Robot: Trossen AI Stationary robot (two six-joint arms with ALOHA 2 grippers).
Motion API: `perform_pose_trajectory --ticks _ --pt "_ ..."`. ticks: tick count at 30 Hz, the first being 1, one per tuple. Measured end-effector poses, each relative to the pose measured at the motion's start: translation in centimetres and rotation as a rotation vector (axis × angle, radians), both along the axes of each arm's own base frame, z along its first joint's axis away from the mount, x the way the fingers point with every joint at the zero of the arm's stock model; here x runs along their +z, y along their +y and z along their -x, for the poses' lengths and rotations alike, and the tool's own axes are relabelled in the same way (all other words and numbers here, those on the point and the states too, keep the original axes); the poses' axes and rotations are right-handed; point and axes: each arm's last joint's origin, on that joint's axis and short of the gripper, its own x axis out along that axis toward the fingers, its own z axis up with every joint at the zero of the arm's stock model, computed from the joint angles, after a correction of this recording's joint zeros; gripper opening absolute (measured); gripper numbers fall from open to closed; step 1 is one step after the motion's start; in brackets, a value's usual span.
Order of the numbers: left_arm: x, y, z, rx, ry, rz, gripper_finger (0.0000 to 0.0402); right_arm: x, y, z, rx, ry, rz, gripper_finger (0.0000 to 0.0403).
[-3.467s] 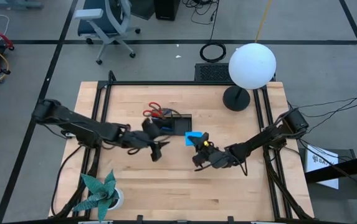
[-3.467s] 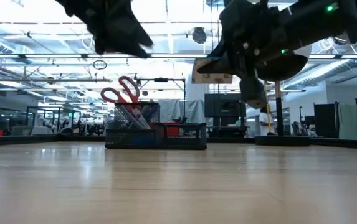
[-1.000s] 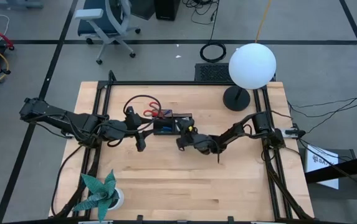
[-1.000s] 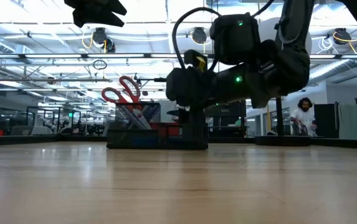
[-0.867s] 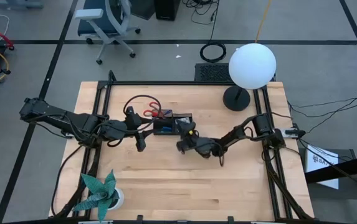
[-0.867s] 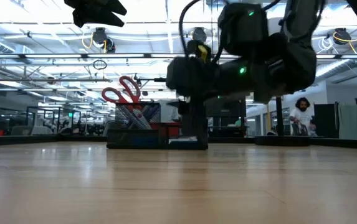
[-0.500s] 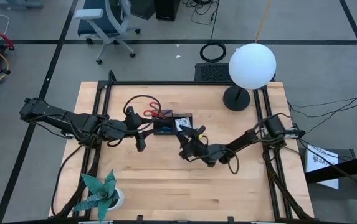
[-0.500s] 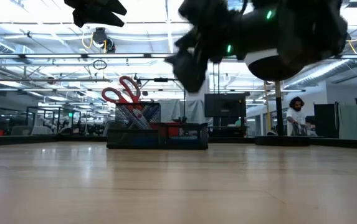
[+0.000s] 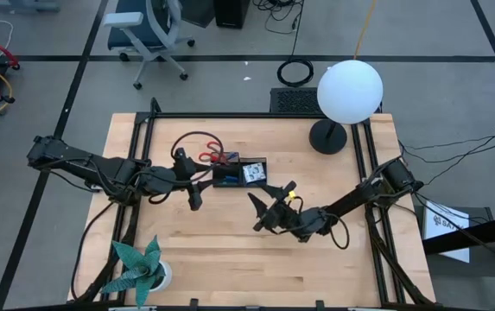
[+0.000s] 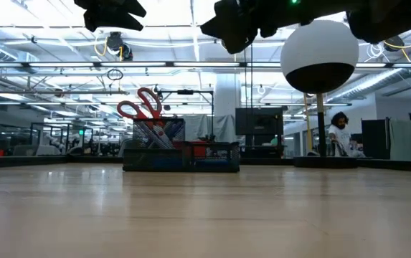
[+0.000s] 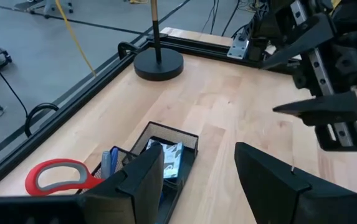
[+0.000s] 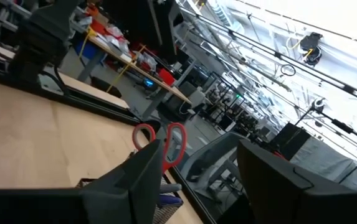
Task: Pick and place office supplies into organizer
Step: Return to Home Position
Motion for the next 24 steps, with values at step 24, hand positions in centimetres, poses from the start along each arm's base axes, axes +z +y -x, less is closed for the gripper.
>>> perform_pose_trajectory --ticks 24 --pt "0.9 -0.18 -0.43 -0.046 -0.084 -0.019 0.0205 -0.12 -0.15 -0.52 0.324 -0.065 -0.288 0.0196"
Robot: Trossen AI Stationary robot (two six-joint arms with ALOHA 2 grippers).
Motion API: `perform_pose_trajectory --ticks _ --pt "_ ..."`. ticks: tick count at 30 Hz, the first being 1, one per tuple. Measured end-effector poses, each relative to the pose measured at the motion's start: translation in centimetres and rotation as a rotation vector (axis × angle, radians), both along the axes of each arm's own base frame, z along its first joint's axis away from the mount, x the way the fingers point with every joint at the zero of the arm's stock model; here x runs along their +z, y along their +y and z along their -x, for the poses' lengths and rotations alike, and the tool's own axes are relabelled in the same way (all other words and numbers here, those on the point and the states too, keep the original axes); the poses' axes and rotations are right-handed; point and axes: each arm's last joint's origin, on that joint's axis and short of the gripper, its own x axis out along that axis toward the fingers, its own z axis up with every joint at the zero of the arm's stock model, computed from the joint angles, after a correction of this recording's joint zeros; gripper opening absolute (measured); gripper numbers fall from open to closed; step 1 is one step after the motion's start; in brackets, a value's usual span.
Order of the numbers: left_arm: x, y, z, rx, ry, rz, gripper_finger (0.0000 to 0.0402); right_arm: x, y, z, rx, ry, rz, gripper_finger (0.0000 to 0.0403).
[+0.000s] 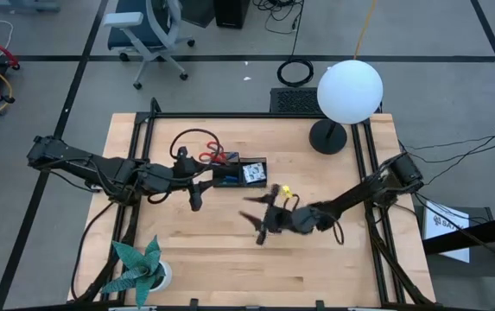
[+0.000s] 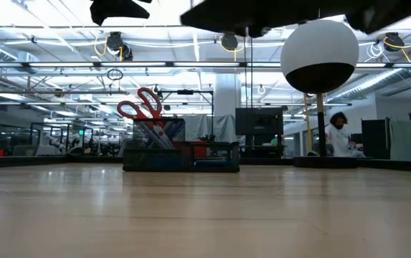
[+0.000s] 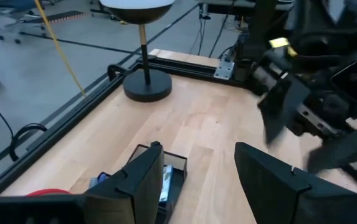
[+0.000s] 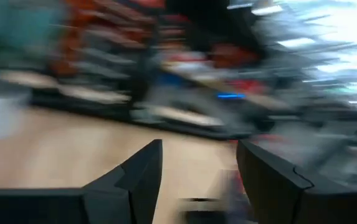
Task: Pick and place office supplies into organizer
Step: Return to Home Position
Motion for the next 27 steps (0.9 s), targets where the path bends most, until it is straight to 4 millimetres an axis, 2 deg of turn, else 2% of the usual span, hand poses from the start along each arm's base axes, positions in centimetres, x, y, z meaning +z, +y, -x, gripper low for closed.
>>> perform_pose_trajectory --ticks 4,6,9,14,19,24,27 --pt "0.0 0.0 0.0 -0.011 0.004 -0.004 0.0205 2.1 -2.7 -0.2 0.43 0.067 -0.223 0.0196" --pt "0.0 0.0 0.0 -0.011 0.004 -0.004 0.0205 3.4 -4.4 0.0 0.515 0.057 -0.323 0.0196" --pt "0.0 0.0 0.0 -0.012 0.005 -0.007 0.0205 4.3 -5.9 0.6 0.505 0.024 -0.377 0.0196" --pt "0.0 0.0 0.0 -0.02 0.01 -0.025 0.0205 4.4 -6.2 1.9 0.511 -0.004 -0.333 0.0196" --pt "-0.1 -0.1 -0.1 -0.056 0.002 -0.059 0.0205 4.5 -6.9 3.1 0.411 -0.032 -0.326 0.0196" --pt "-1.9 -0.3 -0.3 -0.206 -0.143 -0.108 0.0205 4.7 -8.3 4.7 0.376 -0.052 -0.359 0.0196" --pt "-3.1 0.4 0.3 -0.212 -0.163 -0.135 0.0205 5.0 -9.1 6.1 0.359 -0.077 -0.374 0.0196"
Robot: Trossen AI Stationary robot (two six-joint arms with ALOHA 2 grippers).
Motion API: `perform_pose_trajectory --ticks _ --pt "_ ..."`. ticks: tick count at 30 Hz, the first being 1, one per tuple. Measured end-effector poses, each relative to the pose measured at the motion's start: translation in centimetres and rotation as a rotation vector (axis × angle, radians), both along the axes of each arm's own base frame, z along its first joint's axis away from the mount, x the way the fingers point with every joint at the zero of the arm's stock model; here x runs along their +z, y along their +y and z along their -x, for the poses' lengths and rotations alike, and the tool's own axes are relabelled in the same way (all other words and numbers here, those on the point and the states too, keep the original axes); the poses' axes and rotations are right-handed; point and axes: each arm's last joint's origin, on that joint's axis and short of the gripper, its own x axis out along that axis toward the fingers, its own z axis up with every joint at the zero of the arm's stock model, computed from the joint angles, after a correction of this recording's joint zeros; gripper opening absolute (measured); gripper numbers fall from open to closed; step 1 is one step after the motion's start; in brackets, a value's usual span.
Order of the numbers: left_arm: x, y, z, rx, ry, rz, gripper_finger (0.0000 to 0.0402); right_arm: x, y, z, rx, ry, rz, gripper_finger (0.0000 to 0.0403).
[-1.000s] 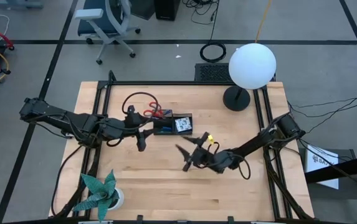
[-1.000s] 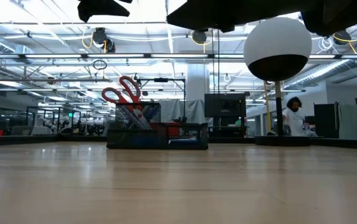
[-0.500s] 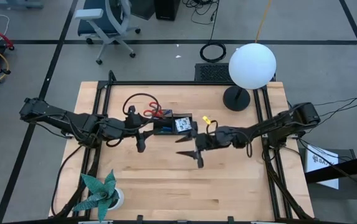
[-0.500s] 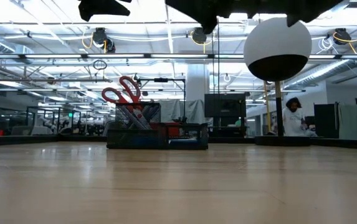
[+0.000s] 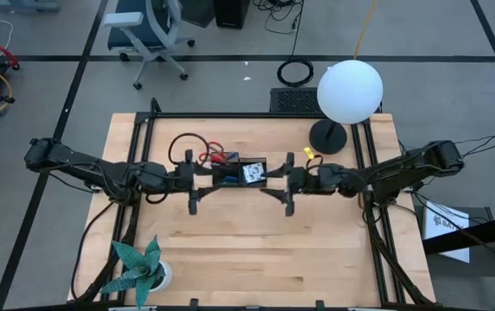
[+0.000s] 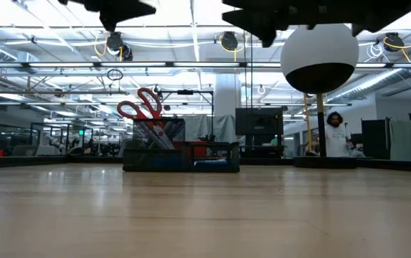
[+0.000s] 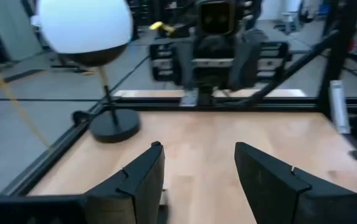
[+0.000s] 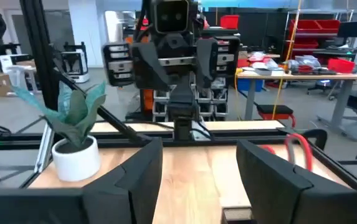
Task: Pick and place office supplies into organizer
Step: Return to Home Position
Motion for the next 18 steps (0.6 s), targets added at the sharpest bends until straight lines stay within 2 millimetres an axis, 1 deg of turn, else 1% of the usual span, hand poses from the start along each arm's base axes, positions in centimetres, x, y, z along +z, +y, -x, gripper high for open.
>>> perform_pose_trajectory --ticks 4,7,10,12,14,16,18 --pt "-0.8 1.4 1.3 0.036 0.015 0.006 0.0205 0.3 -0.4 2.3 -0.004 -0.031 -0.001 0.0196" --pt "-0.7 1.9 2.4 -0.063 -0.053 -0.022 0.0205 0.5 -0.6 4.1 -0.006 -0.075 0.005 0.0196" --pt "-1.8 2.1 3.3 -0.186 -0.098 -0.073 0.0205 0.6 -0.8 5.7 -0.008 -0.115 0.002 0.0196" --pt "-2.7 2.6 3.9 -0.2 -0.117 -0.069 0.0205 0.8 -0.9 6.3 -0.01 -0.142 -0.003 0.0196" --pt "-2.7 3.1 4.2 -0.179 -0.183 -0.033 0.0205 0.7 -1.0 6.9 -0.01 -0.144 -0.002 0.0196" --pt "-3.0 3.6 4.7 -0.172 -0.192 -0.013 0.0205 0.9 -1.0 7.1 -0.015 -0.156 -0.005 0.0196" --pt "-2.9 3.9 5.0 -0.192 -0.223 -0.013 0.0205 1.1 -1.1 7.4 -0.032 -0.166 -0.016 0.0196"
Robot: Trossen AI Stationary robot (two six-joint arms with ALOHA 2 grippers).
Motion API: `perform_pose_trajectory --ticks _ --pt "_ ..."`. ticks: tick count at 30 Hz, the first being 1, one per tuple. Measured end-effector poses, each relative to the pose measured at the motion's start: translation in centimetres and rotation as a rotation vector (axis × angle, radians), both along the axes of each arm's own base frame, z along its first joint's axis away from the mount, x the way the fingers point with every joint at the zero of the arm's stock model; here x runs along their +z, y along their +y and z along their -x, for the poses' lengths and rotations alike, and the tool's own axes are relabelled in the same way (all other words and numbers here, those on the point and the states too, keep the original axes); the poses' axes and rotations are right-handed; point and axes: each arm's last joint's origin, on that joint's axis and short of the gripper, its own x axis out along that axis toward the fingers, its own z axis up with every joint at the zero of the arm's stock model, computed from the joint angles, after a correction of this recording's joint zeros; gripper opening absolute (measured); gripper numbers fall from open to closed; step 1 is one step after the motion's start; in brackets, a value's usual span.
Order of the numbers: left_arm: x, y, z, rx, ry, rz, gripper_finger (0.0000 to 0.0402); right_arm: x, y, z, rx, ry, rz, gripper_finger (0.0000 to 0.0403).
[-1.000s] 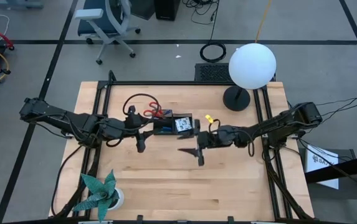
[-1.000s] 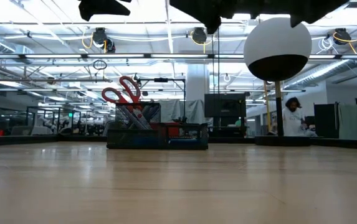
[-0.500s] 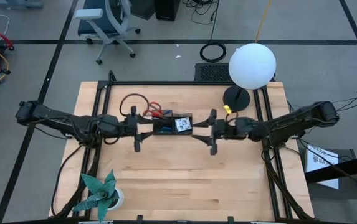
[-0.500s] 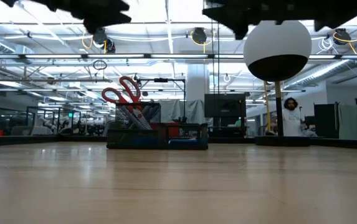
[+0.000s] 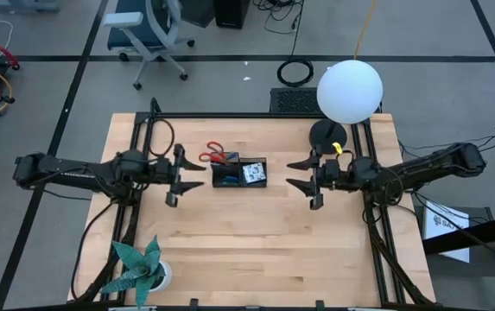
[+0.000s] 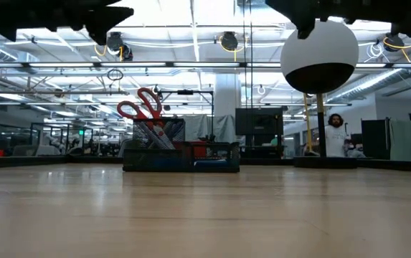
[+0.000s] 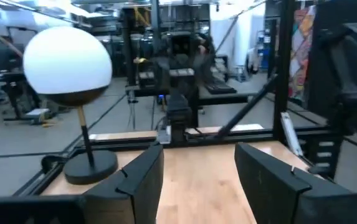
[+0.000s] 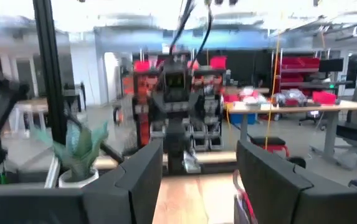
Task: Pick and place office supplies into organizer
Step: Return to Home Position
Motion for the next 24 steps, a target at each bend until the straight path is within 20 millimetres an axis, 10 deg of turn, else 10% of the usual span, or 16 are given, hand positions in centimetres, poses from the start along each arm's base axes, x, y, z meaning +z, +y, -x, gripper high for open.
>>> perform_pose_trajectory --ticks 24 --pt "0.5 0.0 5.8 -0.045 -0.223 -0.009 0.0205 0.4 -0.9 8.5 0.009 -0.281 -0.022 0.0196"
